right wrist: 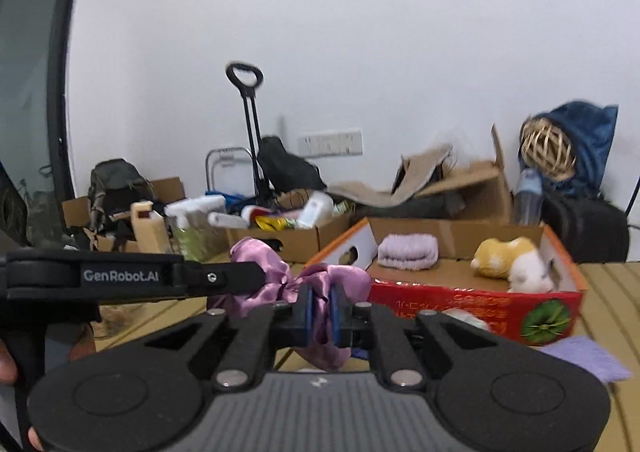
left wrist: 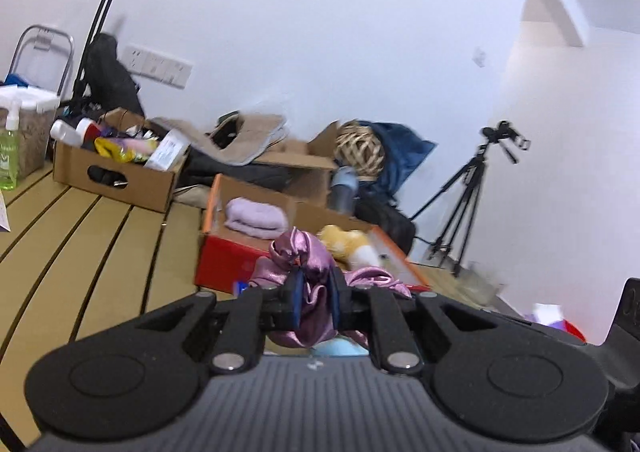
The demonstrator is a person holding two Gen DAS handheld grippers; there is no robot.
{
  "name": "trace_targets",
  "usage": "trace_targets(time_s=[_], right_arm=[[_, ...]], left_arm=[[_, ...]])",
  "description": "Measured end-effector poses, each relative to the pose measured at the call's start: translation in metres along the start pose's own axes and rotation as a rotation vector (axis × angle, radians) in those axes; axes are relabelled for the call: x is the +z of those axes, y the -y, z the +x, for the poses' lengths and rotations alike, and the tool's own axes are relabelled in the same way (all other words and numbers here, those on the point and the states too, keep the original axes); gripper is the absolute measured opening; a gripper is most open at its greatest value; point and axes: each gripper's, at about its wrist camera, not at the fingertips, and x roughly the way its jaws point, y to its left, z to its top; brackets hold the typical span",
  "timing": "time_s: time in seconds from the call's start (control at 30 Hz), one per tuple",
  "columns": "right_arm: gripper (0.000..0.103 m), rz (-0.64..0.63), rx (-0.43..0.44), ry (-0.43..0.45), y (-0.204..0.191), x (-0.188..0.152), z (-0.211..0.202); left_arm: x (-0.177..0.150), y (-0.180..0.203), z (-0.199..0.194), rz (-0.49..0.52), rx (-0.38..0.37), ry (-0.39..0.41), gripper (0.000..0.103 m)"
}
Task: Organize soft objects
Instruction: 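Reach the right gripper to the purple satin scrunchie and grasp it, then carry the purple scrunchie with the right gripper into the box and release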
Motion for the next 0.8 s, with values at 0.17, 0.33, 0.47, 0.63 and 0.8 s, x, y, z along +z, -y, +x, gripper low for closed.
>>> trace_targets(time_s=[0.17, 0.33, 0.47, 0.63, 0.8], right_arm=[[0.009, -0.003, -0.012, 0.032, -0.004, 0.004, -0.051], [0.009, -0.002, -0.039, 0.032, 0.002, 0.011, -0.066], [0.009, -0.004, -0.028, 0.017, 0.019, 0.025, -0.045], [0.009, 0.105, 0.007, -0.054, 0.064, 0.057, 0.030], [0.009, 0.177, 0.004, -0.161, 0.109, 0.082, 0.130]], left_arm=[[-0.005, 0.027, -0.026, 0.013, -0.052, 0.006, 0.014], [0.001, 0.032, -0.018, -0.006, -0.100, -0.026, 0.014], [0.027, 0.022, 0.016, -0.034, -0.123, -0.062, 0.014], [0.067, -0.006, 0.093, -0.088, -0.095, -0.152, 0.014], [0.098, -0.042, 0.184, -0.138, -0.029, -0.236, 0.014]])
